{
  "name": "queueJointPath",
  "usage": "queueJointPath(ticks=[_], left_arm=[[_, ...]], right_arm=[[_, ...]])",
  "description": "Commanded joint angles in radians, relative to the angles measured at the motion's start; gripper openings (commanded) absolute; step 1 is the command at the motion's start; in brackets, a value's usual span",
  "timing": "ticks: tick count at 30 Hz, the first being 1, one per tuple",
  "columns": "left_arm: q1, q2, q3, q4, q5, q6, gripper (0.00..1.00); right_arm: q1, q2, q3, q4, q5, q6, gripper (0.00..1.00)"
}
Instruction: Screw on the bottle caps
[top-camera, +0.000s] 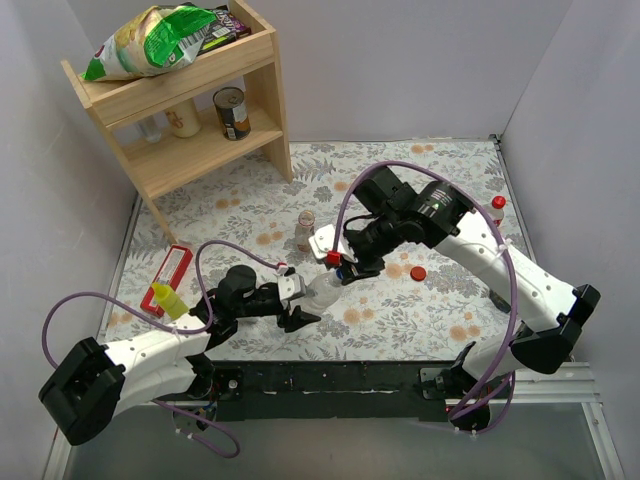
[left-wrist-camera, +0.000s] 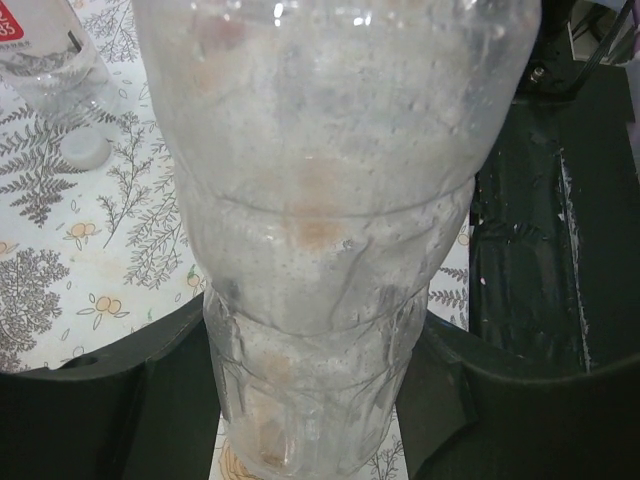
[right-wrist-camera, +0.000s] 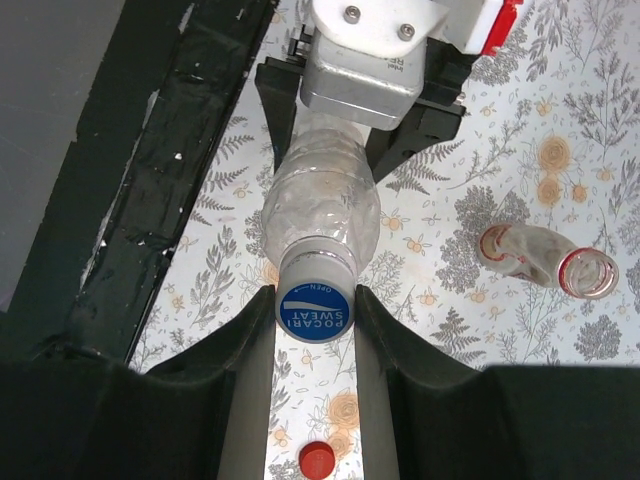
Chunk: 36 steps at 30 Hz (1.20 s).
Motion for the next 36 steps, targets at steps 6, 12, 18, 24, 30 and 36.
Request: queueJointPath(ticks=[6, 12, 18, 24, 30, 36], left_arm=[[0.003, -0.02, 0.088, 0.272, -0.216, -0.097, 0.0], [0.002, 0.007, 0.092, 0.318, -0.311, -0.065, 0.0], [0.002, -0.017, 0.083, 0.286, -0.347, -0.057, 0.0], [0.002, -0.02, 0.08, 0.261, -0.365, -0.097, 0.0], [0.002, -0.037, 0.052, 0.195, -0.347, -0.091, 0.0], [0.002, -0.04, 0.009, 0.134, -0.301, -0.062, 0.0]], right_arm=[[0.01, 0.081, -0.056, 0.007, -0.038, 0.347, 0.22], [-0.011, 0.121, -0.089, 0.049, -0.04, 0.494, 0.22], [-0.036, 0.139, -0.076, 0.066, 0.005, 0.542, 0.22], [-0.034, 0.15, -0.067, 0.076, 0.114, 0.632, 0.21], [-0.034, 0.169, -0.02, 0.081, 0.149, 0.629, 0.23], [-0.034, 0.195, 0.063, 0.052, 0.157, 0.566, 0.27]])
